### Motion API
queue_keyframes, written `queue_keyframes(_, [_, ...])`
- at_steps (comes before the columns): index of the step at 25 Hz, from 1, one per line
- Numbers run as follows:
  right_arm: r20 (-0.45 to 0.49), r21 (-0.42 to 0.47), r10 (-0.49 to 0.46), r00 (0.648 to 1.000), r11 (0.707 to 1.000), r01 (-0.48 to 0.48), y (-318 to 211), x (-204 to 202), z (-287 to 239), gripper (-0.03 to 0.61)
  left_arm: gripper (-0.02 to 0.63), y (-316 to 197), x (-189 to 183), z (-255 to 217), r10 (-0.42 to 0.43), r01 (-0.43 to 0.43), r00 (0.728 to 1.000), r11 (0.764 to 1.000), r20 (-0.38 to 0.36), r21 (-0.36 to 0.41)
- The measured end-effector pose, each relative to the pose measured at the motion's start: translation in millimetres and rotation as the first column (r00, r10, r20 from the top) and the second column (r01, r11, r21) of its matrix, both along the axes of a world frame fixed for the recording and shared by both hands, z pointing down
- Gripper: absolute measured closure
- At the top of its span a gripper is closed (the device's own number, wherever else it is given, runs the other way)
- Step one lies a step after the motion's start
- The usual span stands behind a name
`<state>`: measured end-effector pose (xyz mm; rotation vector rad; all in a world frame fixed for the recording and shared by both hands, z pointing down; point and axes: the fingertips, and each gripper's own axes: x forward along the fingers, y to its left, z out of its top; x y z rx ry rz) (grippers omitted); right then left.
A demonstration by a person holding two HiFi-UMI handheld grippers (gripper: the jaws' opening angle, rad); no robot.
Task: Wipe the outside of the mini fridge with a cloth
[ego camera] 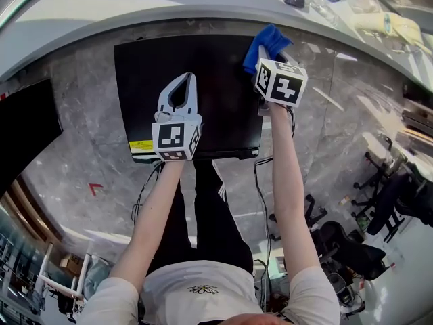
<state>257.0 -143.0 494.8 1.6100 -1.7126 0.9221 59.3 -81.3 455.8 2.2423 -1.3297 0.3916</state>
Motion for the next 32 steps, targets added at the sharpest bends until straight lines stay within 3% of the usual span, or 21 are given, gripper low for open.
queue_keyframes(10, [-0.067, 0.005, 0.069, 0.995, 0.998, -0.068, 4.0, 26.3, -0.7, 0.506, 0.609, 7.3, -14.1, 6.6, -0.010, 0.010, 1.000, 1.000, -0.001, -0.014])
queue_keyframes(14, [-0.137, -0.005, 0.075, 0.988, 0.997, -0.076, 6.4, 34.3, -2.2, 0.506, 0.609, 9.5, -27.8, 7.8, -0.030, 0.030, 1.000, 0.999, -0.006, -0.017])
queue_keyframes(16, [-0.122, 0.003, 0.089, 0.988, 0.996, -0.089, 8.8, 28.9, -10.3, 0.506, 0.609, 10.4, -37.3, 6.6, -0.047, 0.046, 0.999, 0.999, -0.008, -0.018])
queue_keyframes(20, [-0.056, 0.066, 0.055, 0.997, 0.996, -0.051, 14.8, -18.9, -46.3, 0.507, 0.609, 12.8, -56.6, 0.5, -0.080, 0.080, 0.997, 0.997, -0.012, -0.017])
queue_keyframes(24, [0.040, 0.111, -0.037, 0.998, 0.993, 0.032, 20.1, -97.7, -66.8, 0.506, 0.609, 13.8, -80.2, -8.0, -0.104, 0.104, 0.994, 0.995, -0.016, -0.003])
queue_keyframes(32, [0.222, 0.134, -0.196, 0.955, 0.976, 0.169, 23.6, -259.8, -72.8, 0.506, 0.609, 17.2, -161.1, -10.1, -0.190, 0.190, 0.982, 0.982, -0.002, 0.003])
